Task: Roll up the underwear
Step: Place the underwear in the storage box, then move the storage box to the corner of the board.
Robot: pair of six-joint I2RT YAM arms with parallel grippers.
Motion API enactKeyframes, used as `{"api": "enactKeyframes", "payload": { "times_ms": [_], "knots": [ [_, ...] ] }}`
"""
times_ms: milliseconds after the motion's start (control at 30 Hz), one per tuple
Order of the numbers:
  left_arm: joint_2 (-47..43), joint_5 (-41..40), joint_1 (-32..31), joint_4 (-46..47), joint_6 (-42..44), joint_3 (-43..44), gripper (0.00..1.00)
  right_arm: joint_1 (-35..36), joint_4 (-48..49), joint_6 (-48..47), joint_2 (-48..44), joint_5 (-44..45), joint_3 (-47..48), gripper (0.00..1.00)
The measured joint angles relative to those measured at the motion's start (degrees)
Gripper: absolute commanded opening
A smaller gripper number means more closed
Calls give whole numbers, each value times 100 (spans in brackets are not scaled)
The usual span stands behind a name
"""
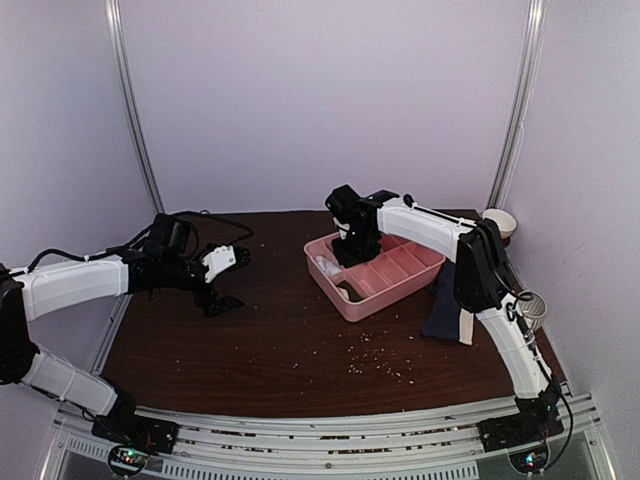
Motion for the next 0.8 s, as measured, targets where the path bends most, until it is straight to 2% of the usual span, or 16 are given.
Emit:
{"api": "enactKeyframes", "payload": {
  "times_ms": [467,667,800],
  "knots": [
    [0,-2,0,0,0,0,98,70,2,-175,-308,179,2,24],
    [0,-2,0,0,0,0,98,70,232,-177,-339,184,2,11],
    [9,-2,0,0,0,0,98,68,372,-177,-339,208,2,5]
  ]
}}
